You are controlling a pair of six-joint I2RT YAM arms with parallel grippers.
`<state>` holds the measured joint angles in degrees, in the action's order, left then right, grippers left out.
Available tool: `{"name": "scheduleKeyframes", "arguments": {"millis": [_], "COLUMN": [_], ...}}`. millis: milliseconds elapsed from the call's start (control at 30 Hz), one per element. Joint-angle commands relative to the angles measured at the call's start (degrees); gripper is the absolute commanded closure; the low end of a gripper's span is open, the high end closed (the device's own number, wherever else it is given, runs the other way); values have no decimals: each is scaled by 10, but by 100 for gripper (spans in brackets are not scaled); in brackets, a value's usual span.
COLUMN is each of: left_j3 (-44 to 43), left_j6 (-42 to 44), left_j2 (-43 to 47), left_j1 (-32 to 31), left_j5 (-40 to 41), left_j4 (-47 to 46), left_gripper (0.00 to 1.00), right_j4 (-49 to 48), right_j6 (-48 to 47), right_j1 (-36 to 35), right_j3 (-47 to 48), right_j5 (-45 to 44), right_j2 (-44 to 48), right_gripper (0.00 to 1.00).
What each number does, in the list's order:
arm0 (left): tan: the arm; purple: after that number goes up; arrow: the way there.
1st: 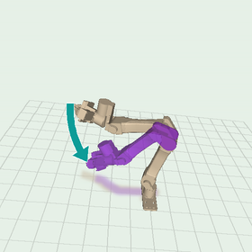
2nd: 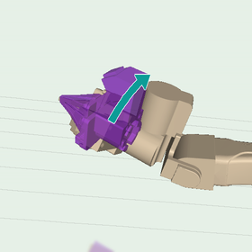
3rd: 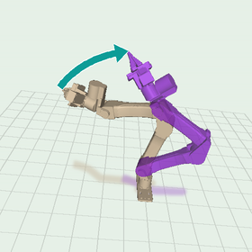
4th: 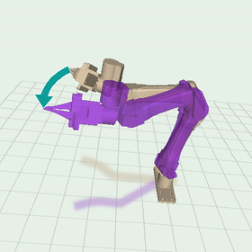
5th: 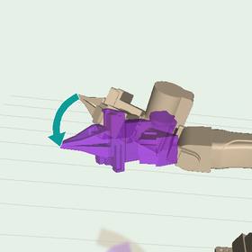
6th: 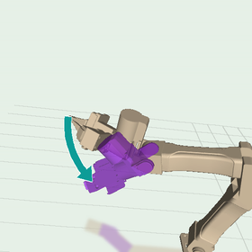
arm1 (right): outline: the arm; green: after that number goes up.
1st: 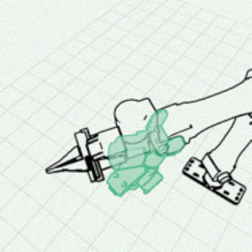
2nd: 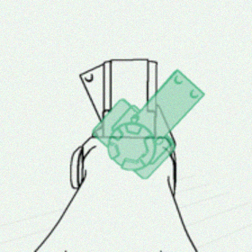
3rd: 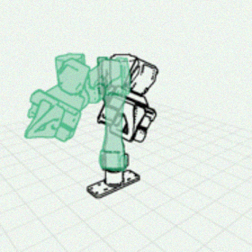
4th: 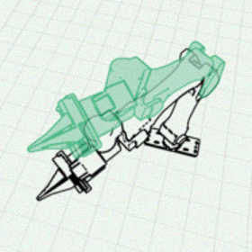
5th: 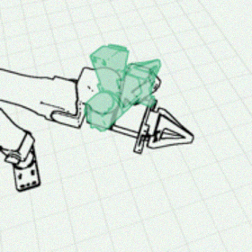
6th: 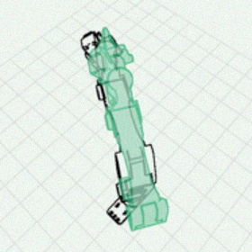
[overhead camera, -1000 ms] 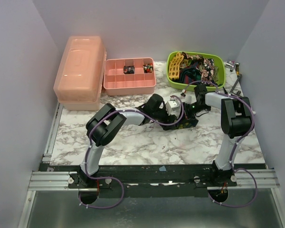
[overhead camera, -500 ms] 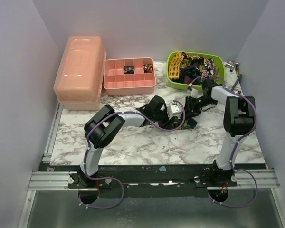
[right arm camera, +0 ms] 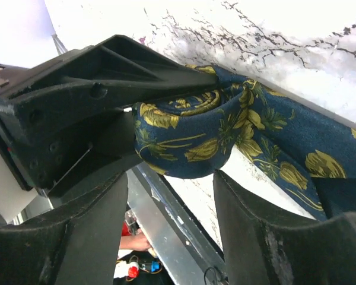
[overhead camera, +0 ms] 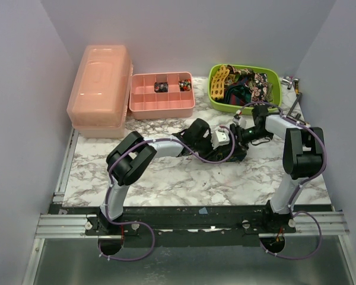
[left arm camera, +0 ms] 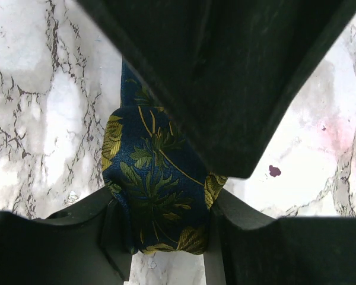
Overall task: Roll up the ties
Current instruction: Roll the tie at the center of the board.
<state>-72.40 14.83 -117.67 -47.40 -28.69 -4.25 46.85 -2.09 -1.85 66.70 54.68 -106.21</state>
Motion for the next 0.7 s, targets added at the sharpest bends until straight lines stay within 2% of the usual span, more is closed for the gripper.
{"name": "scheduleKeyframes", "arguments": {"millis": [0, 200, 500, 633, 667], "left_j3": [14, 9, 1, 2, 2], "left_j6": [10, 14, 12, 11, 11], "left_j2": [-39, -41, -45, -46, -47], "left_j1": [-4, -4, -5, -4, -5], "left_j5": [30, 28, 29, 30, 29], "left_j4": [101, 107, 115, 116, 117], "left_gripper": [90, 90, 90, 89, 89], "right_j4": [-83, -107, -105, -80, -77], "right_j6": [46, 45, 33, 1, -2], "right_j1": [-9, -11, -32, -32, -32], "right_j3": [-12, 2, -26, -32, -32], "right_j5": [1, -9, -8, -15, -19], "right_j2": [-7, -19, -23, -31, -32], "right_gripper": [39, 41, 53, 44, 44]}}
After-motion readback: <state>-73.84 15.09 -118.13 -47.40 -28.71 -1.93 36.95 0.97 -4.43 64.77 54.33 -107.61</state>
